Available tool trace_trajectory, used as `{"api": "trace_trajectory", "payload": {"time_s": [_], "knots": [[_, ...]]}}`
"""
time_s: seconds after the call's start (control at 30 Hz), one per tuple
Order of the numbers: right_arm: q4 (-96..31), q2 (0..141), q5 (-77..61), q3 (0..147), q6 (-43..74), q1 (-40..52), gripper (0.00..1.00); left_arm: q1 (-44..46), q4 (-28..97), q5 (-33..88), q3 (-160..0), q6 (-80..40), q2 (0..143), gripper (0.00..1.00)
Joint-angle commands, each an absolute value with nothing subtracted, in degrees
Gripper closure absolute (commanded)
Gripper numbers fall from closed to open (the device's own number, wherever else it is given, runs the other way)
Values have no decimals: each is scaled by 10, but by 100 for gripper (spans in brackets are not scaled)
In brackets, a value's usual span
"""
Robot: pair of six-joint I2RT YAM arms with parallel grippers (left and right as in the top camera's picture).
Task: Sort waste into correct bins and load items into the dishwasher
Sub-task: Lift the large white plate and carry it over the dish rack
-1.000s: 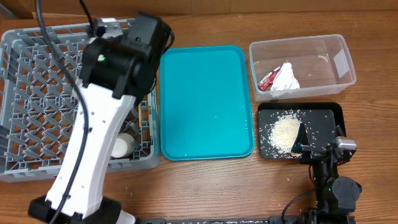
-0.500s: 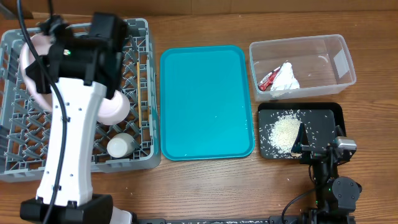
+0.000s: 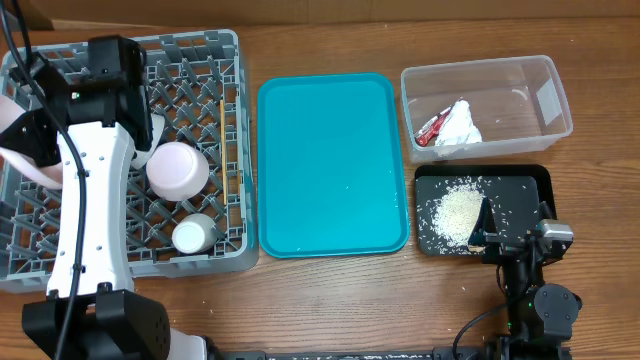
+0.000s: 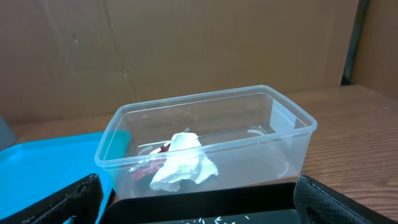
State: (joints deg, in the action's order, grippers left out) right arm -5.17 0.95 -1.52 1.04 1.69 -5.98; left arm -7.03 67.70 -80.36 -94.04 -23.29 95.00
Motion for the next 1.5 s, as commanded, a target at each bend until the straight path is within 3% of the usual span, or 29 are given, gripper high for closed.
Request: {"api": "trace_trajectory", "payload": {"time_s": [0.0, 0.17, 0.23, 1.17, 1.33, 1.47], "knots": [[-48, 6, -14, 5, 17, -62, 0, -72, 611, -778, -931, -100, 966, 96], [-48, 6, -14, 5, 17, -62, 0, -72, 514, -692, -930, 123, 992, 96], [-48, 6, -14, 5, 17, -62, 0, -72, 501, -690, -930, 157, 1000, 96], [-48, 6, -14, 5, 17, -62, 0, -138, 501, -523, -930, 193, 1005, 96], [-48, 6, -14, 5, 17, -62, 0, -138, 503, -490, -930, 194, 1005, 75], [-48, 6, -14, 5, 17, -62, 0, -138, 505, -450, -930, 204, 1005, 69]]}}
